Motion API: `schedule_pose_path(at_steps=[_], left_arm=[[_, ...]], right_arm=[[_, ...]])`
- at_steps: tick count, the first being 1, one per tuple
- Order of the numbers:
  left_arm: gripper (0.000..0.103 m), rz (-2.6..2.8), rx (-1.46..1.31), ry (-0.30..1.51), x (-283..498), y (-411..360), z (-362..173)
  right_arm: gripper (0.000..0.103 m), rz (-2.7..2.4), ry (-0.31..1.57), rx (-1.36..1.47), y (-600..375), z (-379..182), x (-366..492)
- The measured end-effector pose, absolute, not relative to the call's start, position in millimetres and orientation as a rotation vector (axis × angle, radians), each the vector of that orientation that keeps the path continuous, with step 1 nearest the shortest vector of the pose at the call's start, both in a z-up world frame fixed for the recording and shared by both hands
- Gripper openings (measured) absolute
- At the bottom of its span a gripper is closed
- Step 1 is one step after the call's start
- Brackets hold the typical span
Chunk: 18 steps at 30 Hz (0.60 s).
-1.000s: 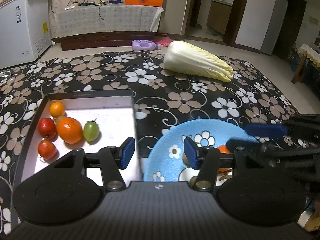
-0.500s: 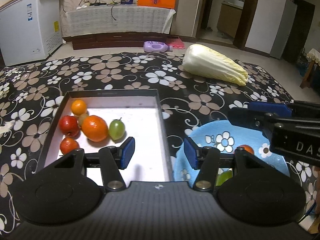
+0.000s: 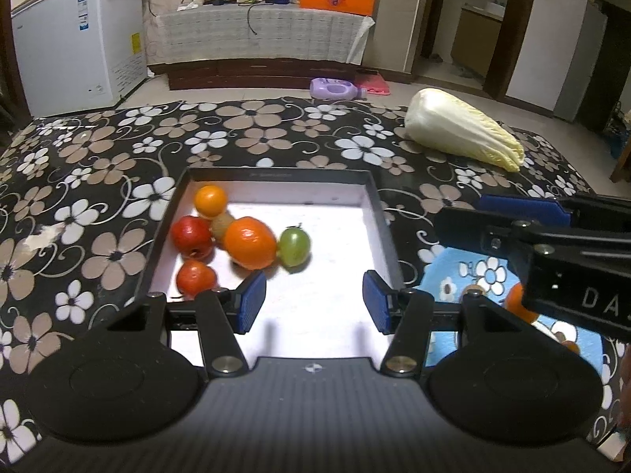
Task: Organize fruits
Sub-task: 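Move the open right tool back over the tray toward a green tomato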
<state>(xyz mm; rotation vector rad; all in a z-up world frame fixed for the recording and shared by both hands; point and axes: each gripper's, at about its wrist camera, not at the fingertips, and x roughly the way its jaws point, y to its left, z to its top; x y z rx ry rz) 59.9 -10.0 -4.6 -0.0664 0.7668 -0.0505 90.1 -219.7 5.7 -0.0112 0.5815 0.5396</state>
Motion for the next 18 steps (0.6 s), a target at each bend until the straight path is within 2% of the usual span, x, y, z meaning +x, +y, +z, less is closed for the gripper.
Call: schedule_pose_path(at_steps=[18], left_arm=[[0.06,-0.011,-0.089,0.794,55.9,31.1,-14.0]], right_arm=[[0.042,0.618,0.606,-0.065,-165.5,-8.6,101.8]])
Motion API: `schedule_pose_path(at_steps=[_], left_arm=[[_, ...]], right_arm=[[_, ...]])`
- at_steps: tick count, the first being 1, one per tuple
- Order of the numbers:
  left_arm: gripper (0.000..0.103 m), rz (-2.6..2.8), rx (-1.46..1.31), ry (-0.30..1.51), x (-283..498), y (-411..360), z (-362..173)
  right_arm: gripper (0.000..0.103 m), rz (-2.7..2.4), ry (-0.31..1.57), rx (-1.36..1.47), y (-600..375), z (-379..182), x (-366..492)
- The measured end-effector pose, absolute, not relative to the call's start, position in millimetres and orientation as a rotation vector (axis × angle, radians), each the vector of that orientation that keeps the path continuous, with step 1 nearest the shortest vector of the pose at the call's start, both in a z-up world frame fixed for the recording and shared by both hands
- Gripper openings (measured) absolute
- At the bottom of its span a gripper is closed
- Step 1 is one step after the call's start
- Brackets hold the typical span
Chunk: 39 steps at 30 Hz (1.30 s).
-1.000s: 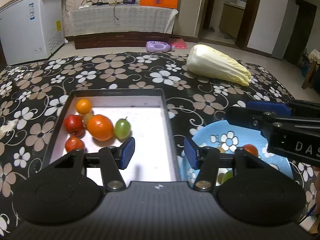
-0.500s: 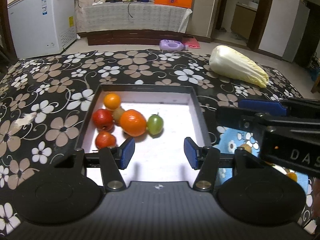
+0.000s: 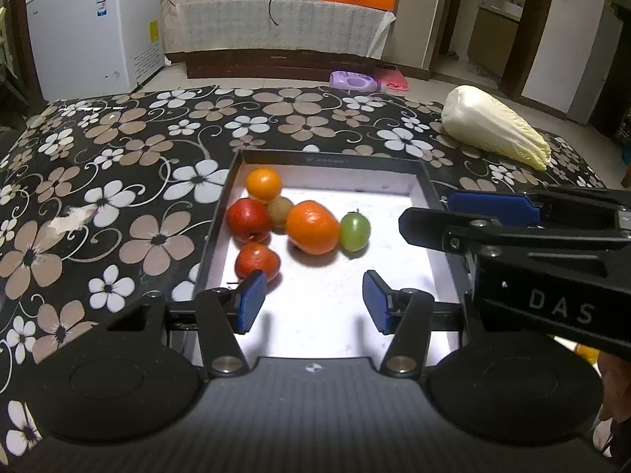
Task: Organize fruits
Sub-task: 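Move the open right tool back over the tray toward a green tomato, then close the right tool on the green tomato and lift it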
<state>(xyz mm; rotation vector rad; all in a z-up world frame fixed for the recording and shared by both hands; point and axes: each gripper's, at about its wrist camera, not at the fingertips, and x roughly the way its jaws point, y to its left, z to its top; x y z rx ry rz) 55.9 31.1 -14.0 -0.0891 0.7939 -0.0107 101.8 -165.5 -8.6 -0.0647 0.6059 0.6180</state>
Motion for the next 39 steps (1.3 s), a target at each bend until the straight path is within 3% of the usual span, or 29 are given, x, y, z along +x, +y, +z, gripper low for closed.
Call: schedule_pose_path(at_steps=[39], left_arm=[[0.066,-0.015,-0.079,0.824,44.1,57.5,-24.3]], right_arm=[[0.041,0.553,0.73,-0.206,-111.3,-52.4,143.2]])
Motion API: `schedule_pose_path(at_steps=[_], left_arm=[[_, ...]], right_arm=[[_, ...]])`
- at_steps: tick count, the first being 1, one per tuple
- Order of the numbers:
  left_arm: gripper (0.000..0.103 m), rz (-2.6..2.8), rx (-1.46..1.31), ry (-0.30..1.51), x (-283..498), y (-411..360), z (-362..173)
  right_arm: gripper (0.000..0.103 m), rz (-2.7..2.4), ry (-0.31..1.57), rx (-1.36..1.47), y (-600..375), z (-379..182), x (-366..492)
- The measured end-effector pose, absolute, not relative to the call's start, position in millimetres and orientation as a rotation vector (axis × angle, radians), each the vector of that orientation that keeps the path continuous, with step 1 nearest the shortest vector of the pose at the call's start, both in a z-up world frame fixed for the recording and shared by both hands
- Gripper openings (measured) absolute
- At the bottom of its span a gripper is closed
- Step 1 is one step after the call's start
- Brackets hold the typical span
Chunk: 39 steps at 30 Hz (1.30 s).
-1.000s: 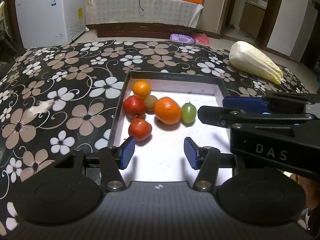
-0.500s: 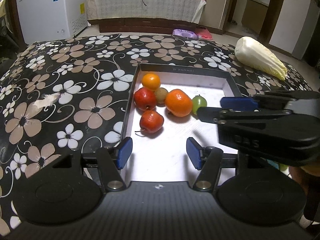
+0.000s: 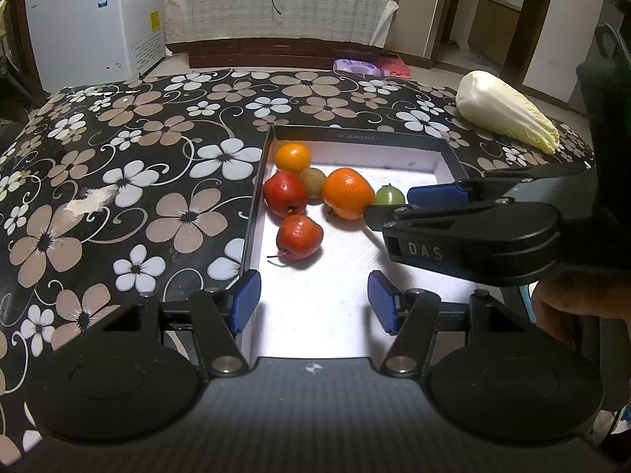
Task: Organize fruits
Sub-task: 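Close the right tool on the green tomato and lift it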
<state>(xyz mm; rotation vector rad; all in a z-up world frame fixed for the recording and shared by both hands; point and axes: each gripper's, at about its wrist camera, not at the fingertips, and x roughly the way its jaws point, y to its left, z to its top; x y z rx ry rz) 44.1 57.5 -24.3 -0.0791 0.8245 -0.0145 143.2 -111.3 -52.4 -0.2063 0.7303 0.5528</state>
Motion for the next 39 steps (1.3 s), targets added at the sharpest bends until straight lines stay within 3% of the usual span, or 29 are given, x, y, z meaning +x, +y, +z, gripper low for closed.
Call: schedule_pose_path(at_steps=[3,7,39], left_arm=[[0.066,-0.016,-0.081,0.824,44.2,57.4,-24.2],[0.067,-0.012,-0.082,0.824,45.1,57.0,-24.3],[0.067,-0.024,-0.077,0.829,55.7,47.3,-31.0]], right_arm=[[0.04,0.575,0.737,-0.202,-109.6,-52.4,143.5],[0.029,0.565,0.742,-0.204,-111.0,-51.0,144.7],[0.029,0.514,0.747,-0.258,-120.6,-51.9,140.2]])
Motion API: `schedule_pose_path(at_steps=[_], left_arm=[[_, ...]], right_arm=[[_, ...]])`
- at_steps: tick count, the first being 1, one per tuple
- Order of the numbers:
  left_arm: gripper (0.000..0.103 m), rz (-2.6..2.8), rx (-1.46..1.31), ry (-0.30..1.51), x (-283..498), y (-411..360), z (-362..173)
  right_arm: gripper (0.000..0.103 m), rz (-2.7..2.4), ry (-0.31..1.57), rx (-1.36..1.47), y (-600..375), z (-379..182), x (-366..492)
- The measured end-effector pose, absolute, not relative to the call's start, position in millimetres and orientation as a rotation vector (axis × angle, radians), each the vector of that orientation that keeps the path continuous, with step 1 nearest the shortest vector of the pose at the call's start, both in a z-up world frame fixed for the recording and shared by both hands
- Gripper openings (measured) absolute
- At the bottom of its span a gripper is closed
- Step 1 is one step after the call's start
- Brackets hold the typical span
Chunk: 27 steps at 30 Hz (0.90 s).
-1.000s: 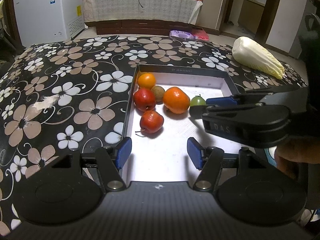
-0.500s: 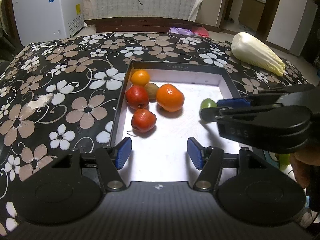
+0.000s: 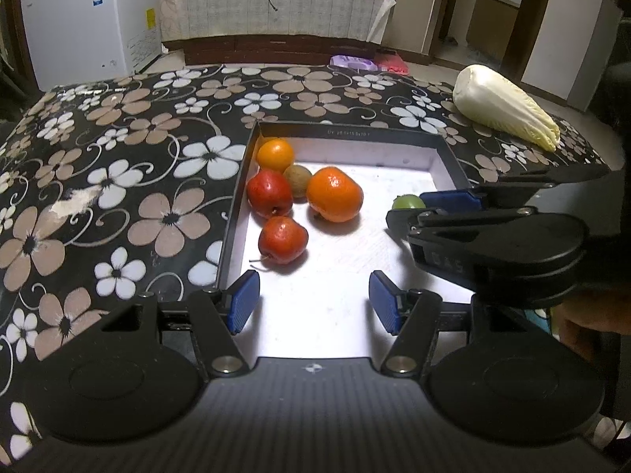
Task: Organize fruits
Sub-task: 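Close the right tool on the green tomato and lift it, then carry the green tomato with the right tool toward the blue plate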
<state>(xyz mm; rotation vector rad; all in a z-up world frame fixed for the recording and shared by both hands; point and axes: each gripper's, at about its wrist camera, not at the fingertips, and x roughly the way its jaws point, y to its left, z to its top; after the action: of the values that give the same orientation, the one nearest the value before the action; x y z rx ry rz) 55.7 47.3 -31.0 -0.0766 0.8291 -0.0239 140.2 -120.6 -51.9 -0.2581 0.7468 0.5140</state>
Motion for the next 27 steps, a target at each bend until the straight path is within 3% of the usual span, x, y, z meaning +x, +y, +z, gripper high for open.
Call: schedule_pose_path(at_steps=[14,27], left_arm=[[0.067,-0.07,-0.095,0.753,75.3,31.7,-22.7],[0.064,-0.167,-0.094,0.701,86.1,5.1,-17.1]], right_arm=[[0.029,0.505,0.627,-0.011,-177.1,-6.4,128.7],[0.029,0.53,0.599,-0.001,-207.7,7.5,111.2]])
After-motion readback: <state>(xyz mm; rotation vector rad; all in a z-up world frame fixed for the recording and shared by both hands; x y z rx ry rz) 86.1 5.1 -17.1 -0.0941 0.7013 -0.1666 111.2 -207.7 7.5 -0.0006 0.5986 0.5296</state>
